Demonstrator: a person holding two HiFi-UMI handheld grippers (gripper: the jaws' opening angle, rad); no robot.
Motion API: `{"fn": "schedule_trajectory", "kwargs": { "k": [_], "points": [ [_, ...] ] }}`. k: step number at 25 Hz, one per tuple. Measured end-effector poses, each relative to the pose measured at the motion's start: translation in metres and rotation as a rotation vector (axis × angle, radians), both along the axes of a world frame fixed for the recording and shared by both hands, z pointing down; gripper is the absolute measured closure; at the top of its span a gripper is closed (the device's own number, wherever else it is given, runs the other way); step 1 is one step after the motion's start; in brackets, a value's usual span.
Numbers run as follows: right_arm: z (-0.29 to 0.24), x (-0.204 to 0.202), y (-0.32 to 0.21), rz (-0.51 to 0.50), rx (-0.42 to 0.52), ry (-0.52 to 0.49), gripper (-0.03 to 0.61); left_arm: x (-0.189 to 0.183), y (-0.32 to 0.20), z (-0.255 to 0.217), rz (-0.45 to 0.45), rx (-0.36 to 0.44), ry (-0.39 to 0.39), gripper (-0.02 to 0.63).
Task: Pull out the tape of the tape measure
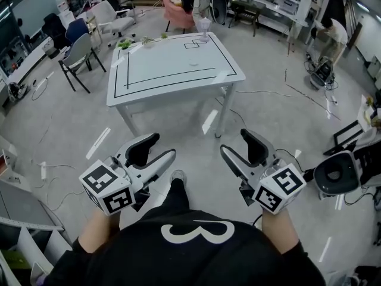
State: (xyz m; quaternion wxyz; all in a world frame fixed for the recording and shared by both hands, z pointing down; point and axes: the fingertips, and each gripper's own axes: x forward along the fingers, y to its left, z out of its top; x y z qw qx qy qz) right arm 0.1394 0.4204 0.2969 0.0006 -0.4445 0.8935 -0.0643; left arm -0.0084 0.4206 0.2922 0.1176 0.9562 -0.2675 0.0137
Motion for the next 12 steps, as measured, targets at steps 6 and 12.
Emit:
{"fn": "schedule_trajectory", "kwargs": {
  "k": [6, 12],
  "points": [
    [0.012, -0.006, -0.042, 0.019, -0.017, 0.038, 0.281, -0.010, -0.046, 0.011, -0.031, -0.004, 0.004, 0.360],
    [0.025, -0.011, -0.111, 0.051, -0.037, 0.055, 0.269, -0.023, -0.117, 0.026, -0.062, -0.003, -0.021, 0.353]
  ]
}}
